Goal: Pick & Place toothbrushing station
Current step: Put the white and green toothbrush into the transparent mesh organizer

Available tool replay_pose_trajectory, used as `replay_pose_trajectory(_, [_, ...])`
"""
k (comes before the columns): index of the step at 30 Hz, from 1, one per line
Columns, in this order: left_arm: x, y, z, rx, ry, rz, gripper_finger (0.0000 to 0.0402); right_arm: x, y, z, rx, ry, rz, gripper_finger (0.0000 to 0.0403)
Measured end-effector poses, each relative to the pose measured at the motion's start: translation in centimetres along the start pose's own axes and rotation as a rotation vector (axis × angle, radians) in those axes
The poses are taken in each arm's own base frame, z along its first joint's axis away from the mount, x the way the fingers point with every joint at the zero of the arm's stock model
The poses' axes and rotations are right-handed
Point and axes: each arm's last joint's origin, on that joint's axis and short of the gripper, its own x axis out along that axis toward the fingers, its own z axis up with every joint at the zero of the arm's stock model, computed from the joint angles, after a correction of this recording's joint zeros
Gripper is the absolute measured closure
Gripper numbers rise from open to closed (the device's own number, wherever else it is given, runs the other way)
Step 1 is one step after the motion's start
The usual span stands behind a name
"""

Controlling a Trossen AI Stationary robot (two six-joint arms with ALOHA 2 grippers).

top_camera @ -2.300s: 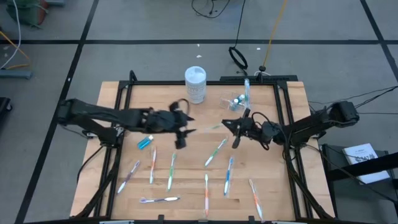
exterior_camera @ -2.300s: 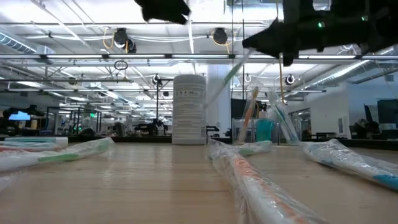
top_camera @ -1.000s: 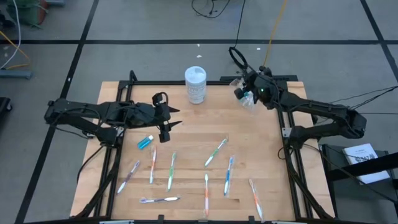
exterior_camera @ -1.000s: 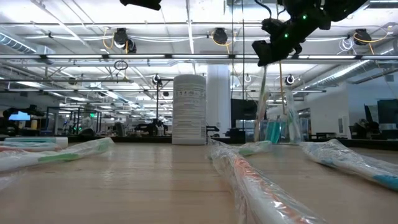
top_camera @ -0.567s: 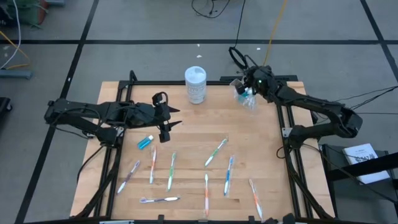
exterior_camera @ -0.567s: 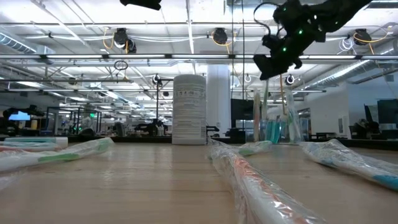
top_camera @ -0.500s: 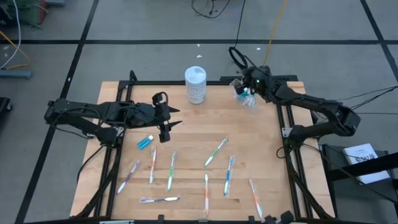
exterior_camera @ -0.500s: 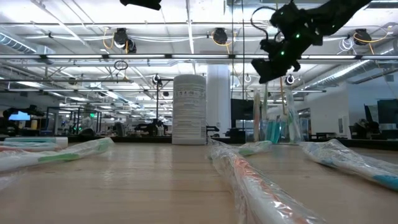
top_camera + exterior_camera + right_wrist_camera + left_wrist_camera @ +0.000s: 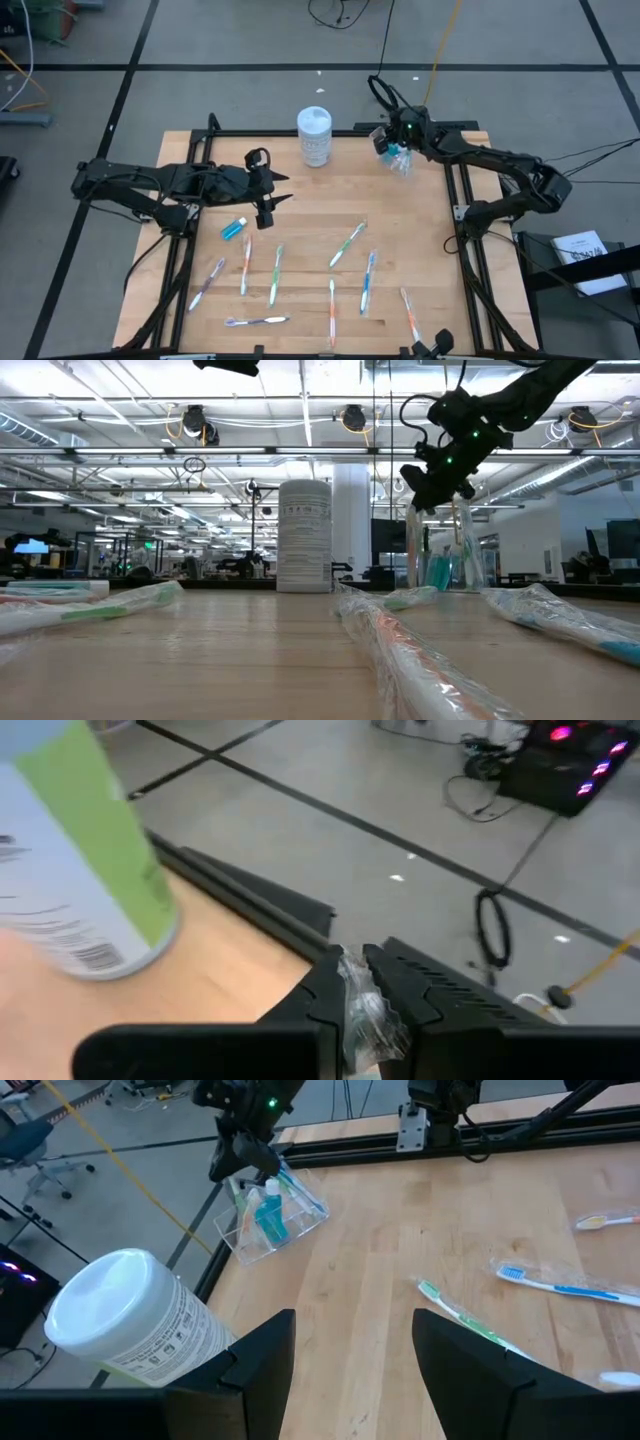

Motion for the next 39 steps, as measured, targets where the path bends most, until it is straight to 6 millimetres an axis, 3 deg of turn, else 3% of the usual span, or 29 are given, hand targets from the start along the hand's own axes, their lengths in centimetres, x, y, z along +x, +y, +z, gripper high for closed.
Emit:
replay_pose_trajectory(13, [0.0,0.0,0.0,-0.004,0.000,0.000,0.0192,-0.7,-0.2,-0.1,0.097,0.060,0.194,0.0383])
replay_pose_trajectory(18, [0.0,0.0,0.0,-0.009,-0.001,0.000,0.0192,-0.8,0.4,-0.2,0.097,0.089,0.351,0.0383])
replay_pose_trajectory(29, [0.0,0.0,0.0,-0.013,-0.002,0.000,0.0192,-1.1,1.9,-0.5,-0.030,0.086,0.475,0.0380])
replay_pose_trajectory(39, [0.0,0.0,0.0,-0.040,-0.001,-0.001,0.0192,-1.6,2.0,-0.2,-0.100,0.051,0.474,0.0318])
